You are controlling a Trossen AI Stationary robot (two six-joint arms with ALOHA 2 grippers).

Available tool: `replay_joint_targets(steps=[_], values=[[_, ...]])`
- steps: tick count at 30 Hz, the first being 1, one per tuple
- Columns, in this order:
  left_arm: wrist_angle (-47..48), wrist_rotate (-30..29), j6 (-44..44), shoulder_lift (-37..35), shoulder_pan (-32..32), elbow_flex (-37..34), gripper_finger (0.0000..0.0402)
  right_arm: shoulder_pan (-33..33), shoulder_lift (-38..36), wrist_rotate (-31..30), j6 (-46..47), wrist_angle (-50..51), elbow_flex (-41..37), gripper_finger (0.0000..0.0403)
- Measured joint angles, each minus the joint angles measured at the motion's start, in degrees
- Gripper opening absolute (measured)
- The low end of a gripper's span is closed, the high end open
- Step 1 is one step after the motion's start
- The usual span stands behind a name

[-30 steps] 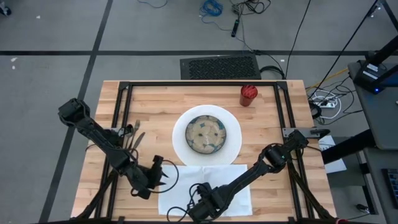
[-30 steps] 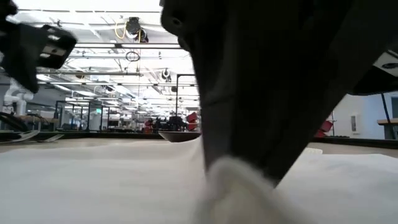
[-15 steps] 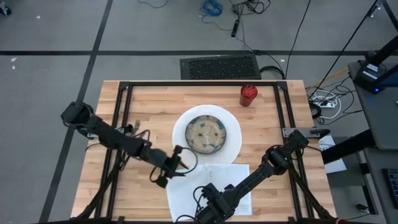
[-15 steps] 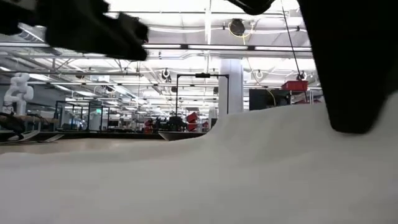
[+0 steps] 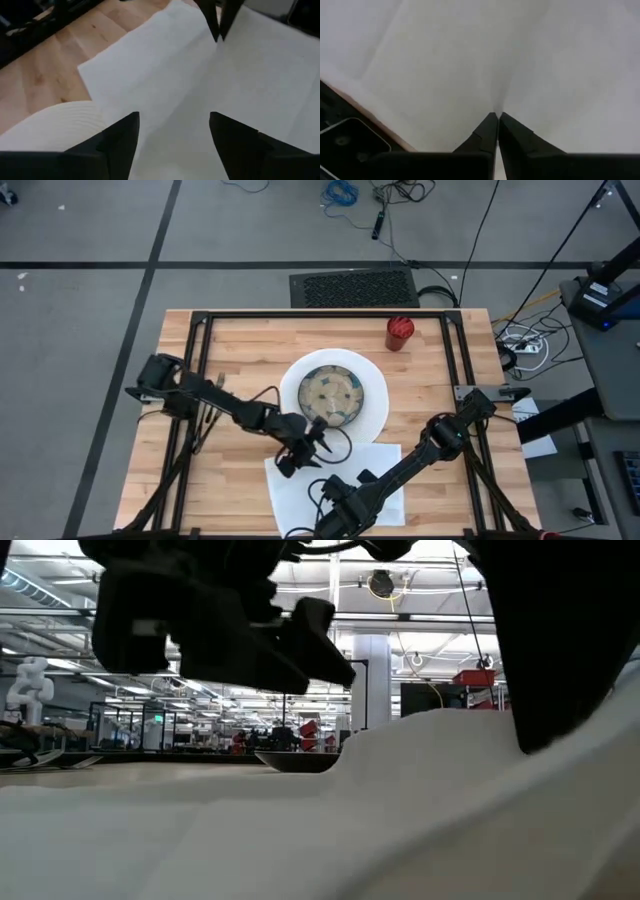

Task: Set table place
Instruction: Fold the white table napkin

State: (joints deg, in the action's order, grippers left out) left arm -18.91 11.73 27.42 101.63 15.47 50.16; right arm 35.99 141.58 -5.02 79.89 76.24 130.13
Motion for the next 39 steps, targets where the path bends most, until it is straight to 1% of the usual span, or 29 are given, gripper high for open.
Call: replay_joint_targets(steps=[4,10,13,17,21,31,35,39], values=[[0.0,1.3,2.9,5.2,-1.3,3.3,0.0233,0.0,0.0,-1.4,-2.3,-0.2,0.0,0.0000],[0.2,3.9,3.7,11.3,-3.3,9.3,0.0233,0.0,0.0,-1.3,-4.1,-0.3,0.0,0.0000],[4.0,3.9,5.3,12.6,-3.9,10.5,0.0233,0.0,0.0,-1.2,-4.1,-0.6,0.0,0.0000],[9.4,4.1,9.4,12.5,-3.9,10.8,0.0233,0.0,0.0,-1.0,-4.1,-0.7,0.0,0.0000],[9.9,3.0,12.4,12.5,-3.7,10.8,0.0233,0.0,0.0,-1.0,-4.1,-0.7,0.0,0.0000],[9.3,2.8,13.6,11.7,-3.7,11.6,0.0233,0.0,0.0,-0.9,-3.9,-1.2,0.0,0.0000],[12.6,3.0,14.1,11.7,-3.9,13.5,0.0233,0.0,0.0,-0.7,-3.9,-1.5,0.0,0.0000],[15.9,3.1,15.7,11.7,-3.8,13.8,0.0233,0.0,0.0,-0.6,-3.9,-1.7,0.0,0.0000]])
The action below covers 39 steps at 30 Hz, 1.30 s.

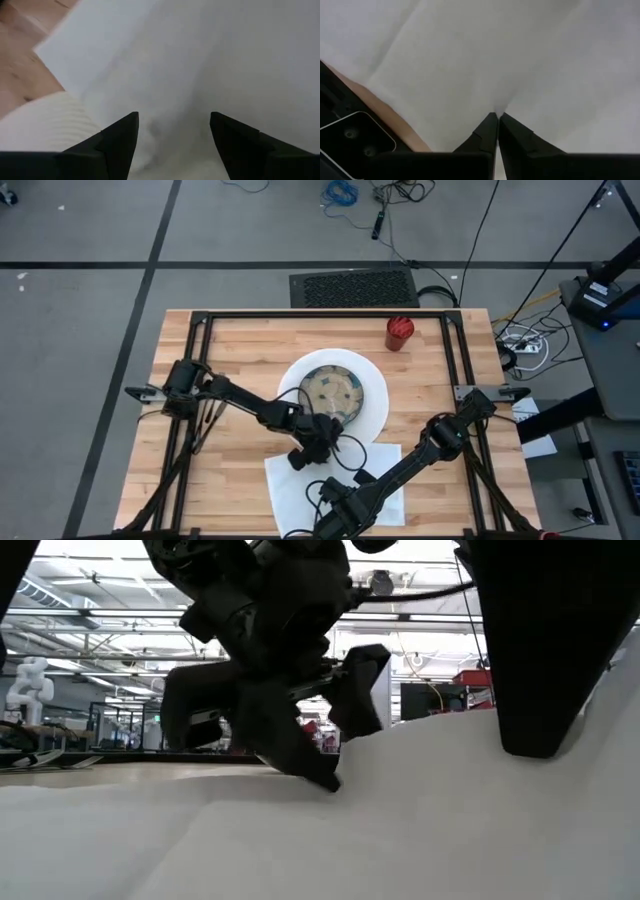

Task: Set table place
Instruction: Fold the white table napkin

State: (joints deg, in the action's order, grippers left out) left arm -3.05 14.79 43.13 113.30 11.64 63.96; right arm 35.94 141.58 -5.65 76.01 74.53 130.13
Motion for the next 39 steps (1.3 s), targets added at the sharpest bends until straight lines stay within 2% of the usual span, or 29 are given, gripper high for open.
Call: replay_joint_targets(steps=[5,14,23,29,34,39], values=[[1.5,0.0,1.2,0.7,0.1,0.0,0.0224,0.0,0.0,0.0,0.0,-0.2,0.0,0.0000],[0.5,-1.8,0.7,0.2,0.2,0.0,0.0158,0.0,0.0,0.0,-0.2,-0.2,0.0,0.0000],[0.0,-7.4,-0.8,0.1,2.0,0.0,0.0080,0.0,0.0,-0.1,-0.8,-0.2,0.0,0.0000],[-0.3,-10.8,-4.0,0.1,3.1,0.0,0.0010,0.0,0.0,-0.4,-0.7,-0.3,0.0,0.0000],[0.9,-11.1,-8.6,-2.6,3.4,-0.1,0.0001,0.4,-0.1,-2.4,-0.9,0.3,0.9,0.0000],[4.2,-11.3,-10.8,-9.8,3.4,-0.1,0.0000,1.0,-0.4,-5.3,-1.0,3.7,5.0,0.0000]])
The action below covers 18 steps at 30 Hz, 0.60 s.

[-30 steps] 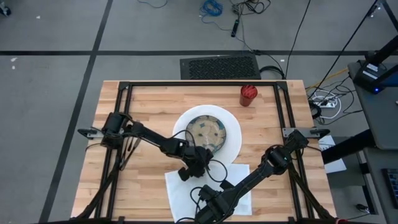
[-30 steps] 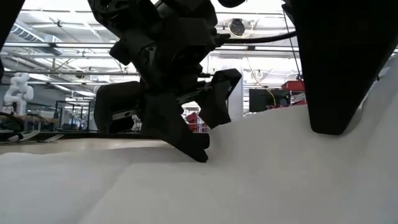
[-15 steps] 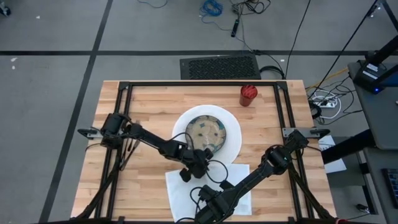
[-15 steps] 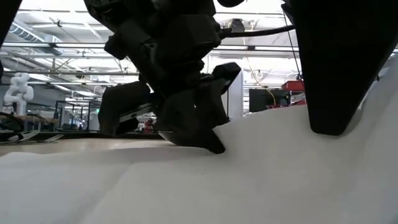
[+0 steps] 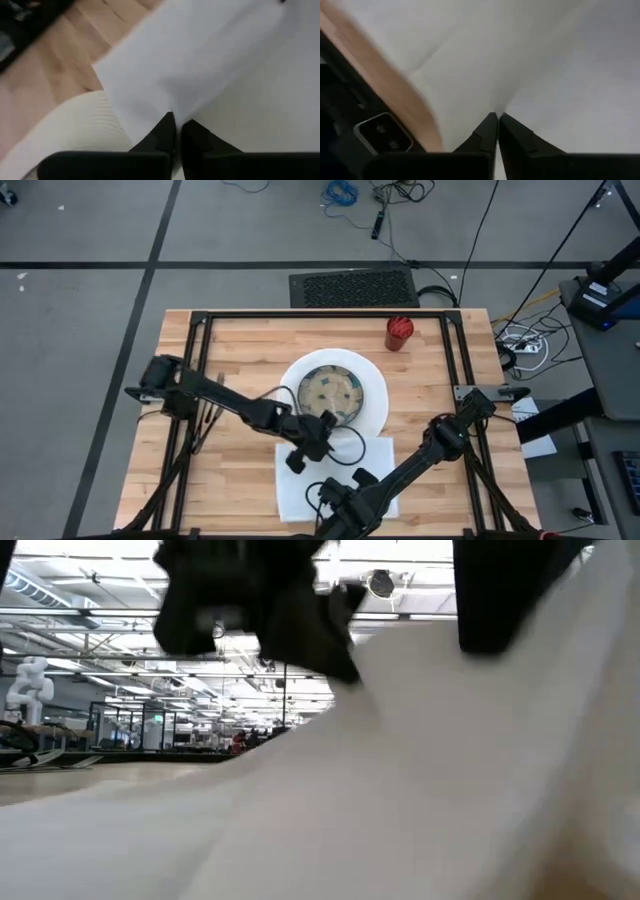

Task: Set table place
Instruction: Fold the white table napkin

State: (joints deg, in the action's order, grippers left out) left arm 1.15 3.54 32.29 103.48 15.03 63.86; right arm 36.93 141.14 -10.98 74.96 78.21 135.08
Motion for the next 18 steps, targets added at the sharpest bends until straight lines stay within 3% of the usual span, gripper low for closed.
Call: replay_joint_targets(steps=[9,18], values=[[11.5,-0.7,-0.6,-14.5,0.0,0.0,0.0000,1.0,-7.2,-6.1,-1.9,2.2,-0.4,0.0000],[20.3,-2.4,-6.6,-24.7,2.1,0.0,0.0000,0.8,-13.9,-14.3,-14.8,-5.2,-0.4,0.0000]])
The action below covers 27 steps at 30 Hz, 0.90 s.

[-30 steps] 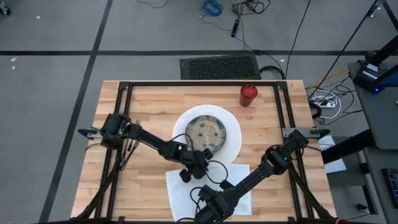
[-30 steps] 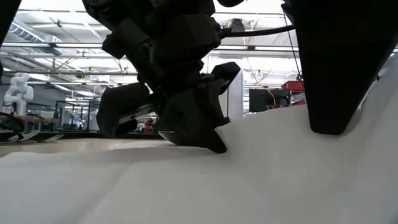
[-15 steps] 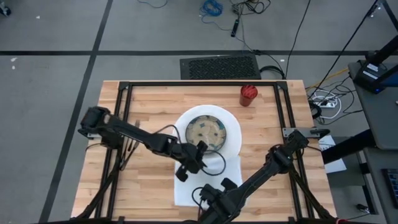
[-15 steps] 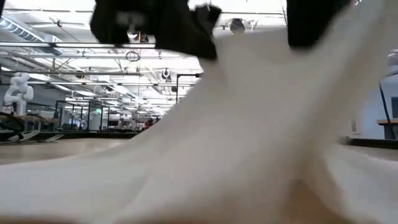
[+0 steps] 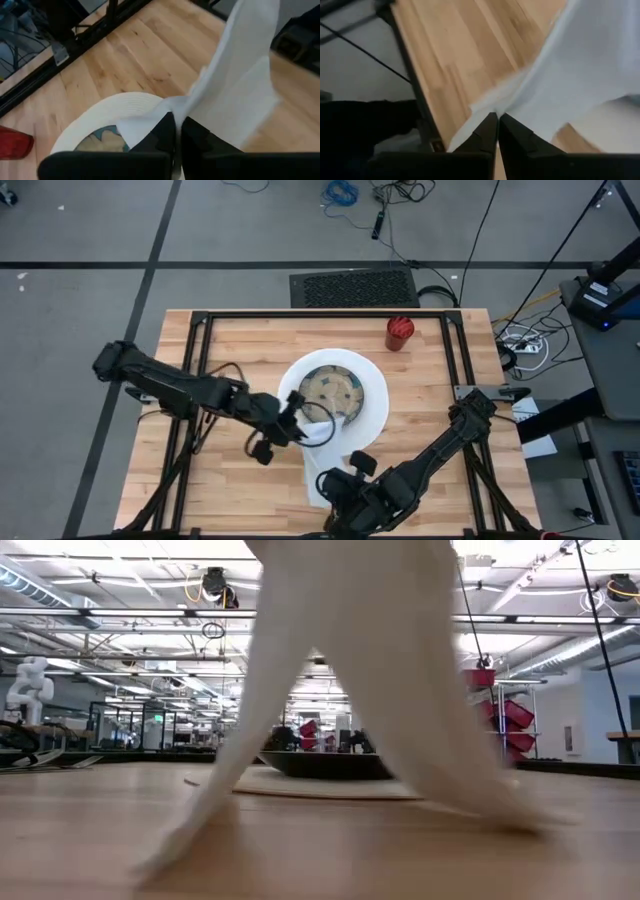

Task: Set table place
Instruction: Fold the white table napkin

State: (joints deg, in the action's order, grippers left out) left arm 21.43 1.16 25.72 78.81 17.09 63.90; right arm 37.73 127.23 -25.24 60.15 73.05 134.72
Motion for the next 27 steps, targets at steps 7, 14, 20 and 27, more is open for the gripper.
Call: replay_joint_targets(steps=[7,14,20,27], values=[[7.2,0.0,-6.2,-7.8,3.2,0.0,0.0000,-3.0,-0.4,-0.8,-12.7,-11.0,0.0,0.0000],[19.8,2.0,-13.9,-13.2,6.5,0.0,0.0000,-5.7,-0.4,-3.7,-23.5,-25.4,0.0,0.0000],[24.1,2.2,-18.9,-18.1,9.9,0.0,0.0000,-8.2,2.4,-2.9,-27.0,-33.1,0.0,0.0000],[31.1,1.9,-21.3,-19.5,11.3,-0.5,0.0000,-10.3,7.2,-1.0,-27.2,-42.2,-0.1,0.0000]])
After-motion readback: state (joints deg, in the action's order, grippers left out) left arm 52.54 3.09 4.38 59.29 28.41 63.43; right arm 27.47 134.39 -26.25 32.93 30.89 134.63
